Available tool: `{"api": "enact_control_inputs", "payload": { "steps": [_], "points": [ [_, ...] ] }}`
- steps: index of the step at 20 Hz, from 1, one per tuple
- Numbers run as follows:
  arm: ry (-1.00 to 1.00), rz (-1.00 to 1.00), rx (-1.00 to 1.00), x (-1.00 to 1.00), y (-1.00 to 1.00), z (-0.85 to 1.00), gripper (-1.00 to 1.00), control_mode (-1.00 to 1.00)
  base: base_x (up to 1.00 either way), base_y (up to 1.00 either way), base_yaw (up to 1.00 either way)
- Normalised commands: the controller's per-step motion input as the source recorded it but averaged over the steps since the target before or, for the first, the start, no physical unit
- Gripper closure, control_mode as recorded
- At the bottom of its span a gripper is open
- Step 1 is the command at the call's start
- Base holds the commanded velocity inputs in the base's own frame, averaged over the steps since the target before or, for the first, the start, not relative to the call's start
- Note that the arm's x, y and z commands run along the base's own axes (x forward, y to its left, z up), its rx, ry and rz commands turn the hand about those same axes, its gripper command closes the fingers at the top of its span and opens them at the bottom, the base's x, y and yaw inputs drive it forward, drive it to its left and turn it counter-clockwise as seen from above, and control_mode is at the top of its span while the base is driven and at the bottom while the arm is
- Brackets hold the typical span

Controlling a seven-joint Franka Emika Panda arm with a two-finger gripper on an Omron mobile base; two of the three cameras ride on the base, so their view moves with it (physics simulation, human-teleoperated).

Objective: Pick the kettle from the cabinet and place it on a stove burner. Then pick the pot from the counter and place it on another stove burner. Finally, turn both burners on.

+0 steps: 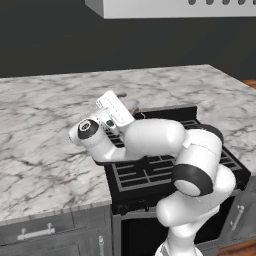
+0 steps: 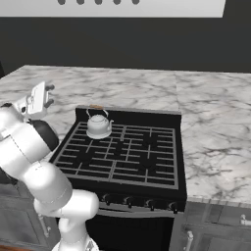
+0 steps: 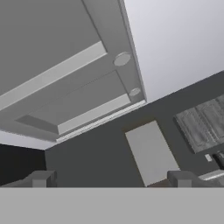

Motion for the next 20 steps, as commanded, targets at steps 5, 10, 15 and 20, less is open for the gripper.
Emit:
{"api": "enact_control_inputs", "payload": {
  "steps": [5,10,15,20],
  "points": [
    [-0.08,-0.01,0.08,-0.28,-0.26,0.11,-1.0,-1.0,0.0,0.0,0.0],
    [-0.13,0.0,0.11,-0.41,-0.33,0.21,-1.0,-1.0,0.0,0.0,0.0],
    [-0.11,0.0,0.12,-0.4,-0.26,0.29,-1.0,-1.0,0.0,0.0,0.0],
    [-0.1,0.0,0.13,-0.33,-0.32,0.19,-1.0,-1.0,0.0,0.0,0.0]
  ]
}}
